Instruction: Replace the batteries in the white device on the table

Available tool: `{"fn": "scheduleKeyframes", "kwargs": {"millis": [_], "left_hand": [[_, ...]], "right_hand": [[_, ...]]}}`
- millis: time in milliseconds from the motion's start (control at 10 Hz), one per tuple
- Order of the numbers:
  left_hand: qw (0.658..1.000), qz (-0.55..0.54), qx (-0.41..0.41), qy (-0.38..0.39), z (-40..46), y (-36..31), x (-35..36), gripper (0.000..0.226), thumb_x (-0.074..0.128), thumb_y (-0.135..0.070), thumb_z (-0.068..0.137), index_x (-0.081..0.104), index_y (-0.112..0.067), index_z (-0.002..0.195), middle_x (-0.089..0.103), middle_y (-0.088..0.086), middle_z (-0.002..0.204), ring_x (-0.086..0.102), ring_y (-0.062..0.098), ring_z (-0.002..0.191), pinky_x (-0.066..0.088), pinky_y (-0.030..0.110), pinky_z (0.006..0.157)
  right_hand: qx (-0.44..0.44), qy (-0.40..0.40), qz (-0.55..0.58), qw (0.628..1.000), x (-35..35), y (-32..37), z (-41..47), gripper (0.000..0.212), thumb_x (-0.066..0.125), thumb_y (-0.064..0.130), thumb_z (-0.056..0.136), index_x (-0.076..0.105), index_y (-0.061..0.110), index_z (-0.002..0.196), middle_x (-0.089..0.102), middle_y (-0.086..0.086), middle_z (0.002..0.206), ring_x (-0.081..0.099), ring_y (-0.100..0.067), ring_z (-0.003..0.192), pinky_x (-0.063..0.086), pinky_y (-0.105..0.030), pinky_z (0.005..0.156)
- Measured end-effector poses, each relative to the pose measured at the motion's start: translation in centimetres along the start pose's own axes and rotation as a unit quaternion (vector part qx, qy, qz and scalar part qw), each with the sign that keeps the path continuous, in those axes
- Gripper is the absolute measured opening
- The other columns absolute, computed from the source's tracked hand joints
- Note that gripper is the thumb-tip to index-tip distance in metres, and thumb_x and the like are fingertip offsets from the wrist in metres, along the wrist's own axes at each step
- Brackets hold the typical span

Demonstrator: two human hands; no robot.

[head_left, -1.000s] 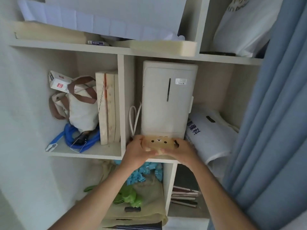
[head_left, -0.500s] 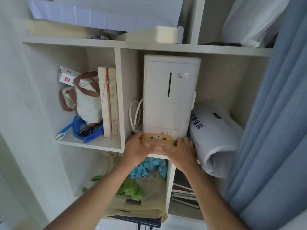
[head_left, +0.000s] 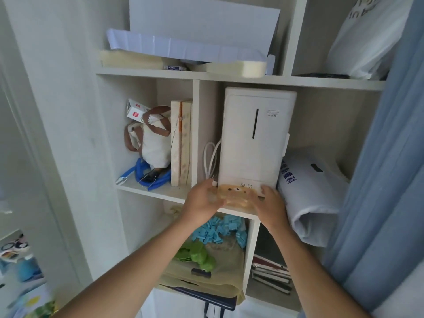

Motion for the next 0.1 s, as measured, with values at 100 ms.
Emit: {"fn": "scheduleKeyframes", "kwargs": {"millis": [100], "left_hand": [[1.0, -0.027, -0.015, 0.001, -0.8, -0.06, -2.18, 0.051, 0.073, -0.027, 0.089, 0.058, -0.013, 0.136, 0.063, -0.002, 0.127, 0.059, 0.014, 0.116, 0.048, 0.027, 0.098]], "right_hand": [[0.014, -0.01, 0.035, 0.999, -0.85, 1.84, -0.39, 0.056, 0.051, 0.049, 0.097, 0.056, 0.011, 0.138, 0.061, -0.011, 0.136, 0.058, -0.029, 0.123, 0.044, -0.039, 0.102]]}}
Point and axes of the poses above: each hand's wrist, its own z-axis towards the middle knuckle, its own x-axis out of the palm, y = z × x, the point moved 8 cm from there along z, towards the middle knuckle
